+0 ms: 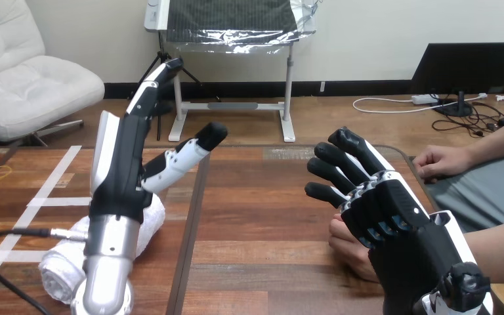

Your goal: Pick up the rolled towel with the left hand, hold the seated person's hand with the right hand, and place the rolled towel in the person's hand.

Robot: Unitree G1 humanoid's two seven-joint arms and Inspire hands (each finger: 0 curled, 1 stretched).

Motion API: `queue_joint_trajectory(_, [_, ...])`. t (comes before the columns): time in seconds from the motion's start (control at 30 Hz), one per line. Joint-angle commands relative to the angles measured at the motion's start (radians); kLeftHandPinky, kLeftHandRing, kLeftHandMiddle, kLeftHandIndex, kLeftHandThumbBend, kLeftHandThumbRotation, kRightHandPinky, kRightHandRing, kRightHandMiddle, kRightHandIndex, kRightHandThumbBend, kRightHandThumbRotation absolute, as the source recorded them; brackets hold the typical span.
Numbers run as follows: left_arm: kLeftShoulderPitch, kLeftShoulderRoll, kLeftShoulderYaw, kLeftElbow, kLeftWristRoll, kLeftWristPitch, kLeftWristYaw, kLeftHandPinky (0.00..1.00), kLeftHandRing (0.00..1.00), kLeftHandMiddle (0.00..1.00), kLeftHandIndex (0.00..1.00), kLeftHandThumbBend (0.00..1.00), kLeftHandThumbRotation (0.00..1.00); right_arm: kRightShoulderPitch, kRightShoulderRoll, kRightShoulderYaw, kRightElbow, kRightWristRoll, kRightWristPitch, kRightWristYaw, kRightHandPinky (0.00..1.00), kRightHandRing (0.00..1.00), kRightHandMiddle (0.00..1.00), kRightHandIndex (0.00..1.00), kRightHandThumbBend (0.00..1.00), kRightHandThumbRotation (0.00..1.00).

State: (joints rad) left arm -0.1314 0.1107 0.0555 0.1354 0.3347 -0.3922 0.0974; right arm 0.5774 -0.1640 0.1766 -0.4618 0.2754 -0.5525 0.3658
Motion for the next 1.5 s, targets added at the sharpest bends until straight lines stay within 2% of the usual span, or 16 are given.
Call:
queue_joint_trajectory(0.0, [-0.083, 0.034, -0.004, 0.051, 0.041, 0.049, 0.038, 0.76, 0.89, 0.92, 0.89, 0.88, 0.57, -0.029, 0.003, -0.011, 0.003, 0.011, -0.024, 0.004, 0.84, 0.89, 0.9, 0.92, 0.94, 1.0])
queue_joint_trajectory(0.27, [-0.114, 0.049, -0.022, 0.09, 0.098, 0.145, 0.074, 0.77, 0.9, 0.94, 0.92, 0.87, 0.53, -0.028, 0.003, -0.011, 0.002, 0.017, -0.021, 0.007, 0.84, 0.89, 0.9, 0.92, 0.94, 1.0])
queue_joint_trajectory(0.47, [-0.14, 0.061, -0.039, 0.138, 0.13, 0.185, 0.104, 0.76, 0.91, 0.95, 0.94, 0.86, 0.52, -0.028, 0.005, -0.012, 0.003, 0.015, -0.022, 0.007, 0.84, 0.89, 0.9, 0.92, 0.94, 1.0])
queue_joint_trajectory(0.73, [-0.18, 0.074, -0.059, 0.21, 0.161, 0.216, 0.14, 0.72, 0.9, 0.95, 0.95, 0.86, 0.51, -0.032, 0.01, -0.012, 0.006, 0.004, -0.027, 0.002, 0.83, 0.88, 0.89, 0.91, 0.94, 1.0])
queue_joint_trajectory(0.97, [-0.222, 0.092, -0.078, 0.301, 0.175, 0.215, 0.174, 0.71, 0.91, 0.96, 0.96, 0.86, 0.52, -0.037, 0.011, -0.012, 0.013, 0.007, -0.031, 0.004, 0.83, 0.88, 0.89, 0.91, 0.94, 1.0])
queue_joint_trajectory(1.47, [-0.299, 0.118, -0.112, 0.443, 0.208, 0.254, 0.234, 0.76, 0.94, 0.96, 0.96, 0.88, 0.56, -0.04, 0.017, -0.013, 0.02, 0.002, -0.039, 0.0, 0.82, 0.87, 0.87, 0.9, 0.95, 1.0])
